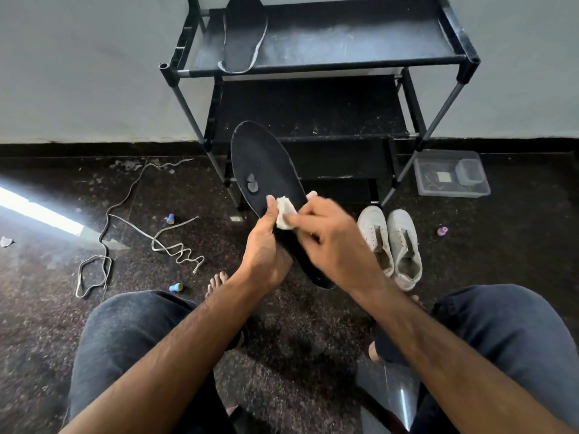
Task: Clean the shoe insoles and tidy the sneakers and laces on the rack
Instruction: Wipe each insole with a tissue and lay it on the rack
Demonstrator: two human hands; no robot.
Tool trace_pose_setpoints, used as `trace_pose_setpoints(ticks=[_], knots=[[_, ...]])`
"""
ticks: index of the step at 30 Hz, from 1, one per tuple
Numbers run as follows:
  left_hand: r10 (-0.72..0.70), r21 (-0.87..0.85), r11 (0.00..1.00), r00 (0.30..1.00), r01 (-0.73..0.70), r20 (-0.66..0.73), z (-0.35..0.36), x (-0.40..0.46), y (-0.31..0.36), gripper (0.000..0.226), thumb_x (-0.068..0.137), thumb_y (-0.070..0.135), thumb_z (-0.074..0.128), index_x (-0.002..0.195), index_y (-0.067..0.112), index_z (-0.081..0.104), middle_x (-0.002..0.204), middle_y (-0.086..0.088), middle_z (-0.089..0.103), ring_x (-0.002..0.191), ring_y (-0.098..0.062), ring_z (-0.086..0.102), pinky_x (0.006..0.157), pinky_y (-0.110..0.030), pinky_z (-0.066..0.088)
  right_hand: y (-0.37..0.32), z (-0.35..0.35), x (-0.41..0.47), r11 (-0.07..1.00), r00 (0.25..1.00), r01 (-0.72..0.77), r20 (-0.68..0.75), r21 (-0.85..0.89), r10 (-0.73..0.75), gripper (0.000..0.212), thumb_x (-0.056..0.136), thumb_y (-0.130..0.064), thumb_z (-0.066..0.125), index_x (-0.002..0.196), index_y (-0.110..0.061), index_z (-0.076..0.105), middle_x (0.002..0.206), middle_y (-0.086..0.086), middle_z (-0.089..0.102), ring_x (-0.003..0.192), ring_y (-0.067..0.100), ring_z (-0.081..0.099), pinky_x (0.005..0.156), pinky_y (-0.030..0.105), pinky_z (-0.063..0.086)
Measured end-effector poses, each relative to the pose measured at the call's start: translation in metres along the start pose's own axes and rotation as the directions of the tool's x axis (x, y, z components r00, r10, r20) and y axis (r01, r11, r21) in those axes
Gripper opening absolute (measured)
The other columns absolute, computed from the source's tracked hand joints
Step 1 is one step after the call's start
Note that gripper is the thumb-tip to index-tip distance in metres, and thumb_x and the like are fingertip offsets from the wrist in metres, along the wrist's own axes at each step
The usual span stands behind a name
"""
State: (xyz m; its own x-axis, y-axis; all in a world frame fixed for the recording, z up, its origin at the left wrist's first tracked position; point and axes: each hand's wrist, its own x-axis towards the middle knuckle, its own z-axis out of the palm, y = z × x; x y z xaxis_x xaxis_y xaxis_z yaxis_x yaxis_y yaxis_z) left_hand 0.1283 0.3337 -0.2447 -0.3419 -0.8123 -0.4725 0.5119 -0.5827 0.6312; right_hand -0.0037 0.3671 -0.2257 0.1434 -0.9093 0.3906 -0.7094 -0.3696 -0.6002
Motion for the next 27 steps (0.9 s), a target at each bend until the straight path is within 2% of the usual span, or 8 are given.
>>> trace_pose_setpoints(ticks=[4, 8, 10, 13, 17, 20, 24, 27], knots=[[0.001, -0.014, 1.000, 0.999, 0.000, 0.048, -0.004, 0.001, -0.002, 0.075, 0.105, 0.060, 0.030, 0.149, 0.002, 0.047, 0.152, -0.023, 0.050, 0.144, -0.031, 0.046, 0.125, -0.044, 0.027, 0.000, 0.009, -0.006, 0.984, 0.994, 0.087, 0.080, -0.158, -0.075, 0.025, 0.102, -0.012, 0.056, 0.121, -0.004, 0.069, 0.092, 0.004, 0.052, 0.076, 0.014, 0.049, 0.068, 0.029, 0.053], [0.040, 0.007, 0.999, 0.999, -0.040, 0.009, -0.011, 0.006, 0.001, 0.074, 0.105, 0.060, 0.027, 0.150, 0.005, 0.046, 0.150, -0.022, 0.053, 0.140, -0.033, 0.051, 0.121, -0.049, 0.033, 0.022, -0.003, -0.004, 0.965, 0.988, -0.135, 0.048, -0.227, 0.150, 0.014, 0.098, -0.008, 0.061, 0.104, -0.005, 0.074, 0.088, 0.000, 0.049, 0.071, 0.014, 0.051, 0.065, 0.035, 0.056], [0.048, 0.002, 0.999, 0.999, -0.048, -0.006, -0.012, 0.008, 0.000, 0.075, 0.103, 0.061, 0.035, 0.151, 0.004, 0.043, 0.151, -0.021, 0.051, 0.139, -0.037, 0.052, 0.120, -0.054, 0.034, 0.023, -0.015, 0.000, 0.965, 0.976, -0.213, -0.077, -0.152, 0.203, 0.017, 0.096, -0.005, 0.066, 0.110, -0.004, 0.075, 0.088, -0.002, 0.052, 0.071, 0.011, 0.054, 0.068, 0.018, 0.053], [0.063, -0.030, 0.997, 0.997, -0.065, -0.046, -0.007, 0.007, -0.002, 0.069, 0.105, 0.055, 0.038, 0.147, 0.001, 0.047, 0.146, -0.021, 0.056, 0.135, -0.035, 0.055, 0.118, -0.050, 0.039, 0.002, -0.017, 0.001, 0.995, 0.993, -0.085, -0.086, -0.050, 0.080, 0.024, 0.097, -0.005, 0.066, 0.120, -0.001, 0.072, 0.092, 0.001, 0.056, 0.078, 0.008, 0.054, 0.074, 0.009, 0.047], [0.029, -0.020, 0.999, 1.000, -0.030, -0.007, -0.009, 0.006, -0.005, 0.075, 0.103, 0.058, 0.039, 0.146, -0.002, 0.047, 0.148, -0.023, 0.053, 0.142, -0.034, 0.048, 0.123, -0.044, 0.031, -0.008, 0.011, -0.008, 0.984, 0.988, 0.095, 0.133, -0.152, -0.075, 0.031, 0.104, -0.010, 0.052, 0.131, -0.001, 0.063, 0.102, 0.010, 0.056, 0.085, 0.022, 0.056, 0.076, 0.037, 0.055], [0.039, -0.004, 0.999, 0.999, -0.039, 0.009, -0.012, 0.006, -0.002, 0.069, 0.105, 0.054, 0.034, 0.144, 0.000, 0.052, 0.143, -0.020, 0.059, 0.137, -0.031, 0.054, 0.115, -0.041, 0.043, 0.015, 0.008, -0.002, 0.972, 0.993, 0.038, 0.122, -0.232, -0.009, 0.022, 0.103, -0.009, 0.052, 0.118, -0.001, 0.067, 0.099, 0.007, 0.051, 0.083, 0.020, 0.051, 0.072, 0.039, 0.052], [0.003, 0.060, 0.998, 0.999, -0.006, 0.049, -0.007, 0.002, -0.004, 0.069, 0.105, 0.052, 0.038, 0.150, 0.001, 0.044, 0.147, -0.021, 0.056, 0.135, -0.036, 0.055, 0.110, -0.049, 0.048, 0.031, -0.020, 0.006, 0.968, 0.980, -0.200, -0.055, -0.150, 0.193, 0.015, 0.098, -0.007, 0.063, 0.107, -0.004, 0.074, 0.093, 0.000, 0.052, 0.076, 0.012, 0.054, 0.071, 0.026, 0.055], [0.009, 0.063, 0.998, 1.000, -0.010, 0.006, -0.005, 0.002, -0.005, 0.061, 0.106, 0.047, 0.039, 0.150, 0.005, 0.045, 0.144, -0.016, 0.060, 0.129, -0.035, 0.061, 0.105, -0.048, 0.053, 0.012, -0.030, 0.013, 0.988, 0.974, -0.137, -0.193, -0.070, 0.121, 0.024, 0.097, -0.002, 0.063, 0.120, -0.001, 0.071, 0.097, 0.003, 0.056, 0.084, 0.009, 0.055, 0.077, 0.013, 0.050]])
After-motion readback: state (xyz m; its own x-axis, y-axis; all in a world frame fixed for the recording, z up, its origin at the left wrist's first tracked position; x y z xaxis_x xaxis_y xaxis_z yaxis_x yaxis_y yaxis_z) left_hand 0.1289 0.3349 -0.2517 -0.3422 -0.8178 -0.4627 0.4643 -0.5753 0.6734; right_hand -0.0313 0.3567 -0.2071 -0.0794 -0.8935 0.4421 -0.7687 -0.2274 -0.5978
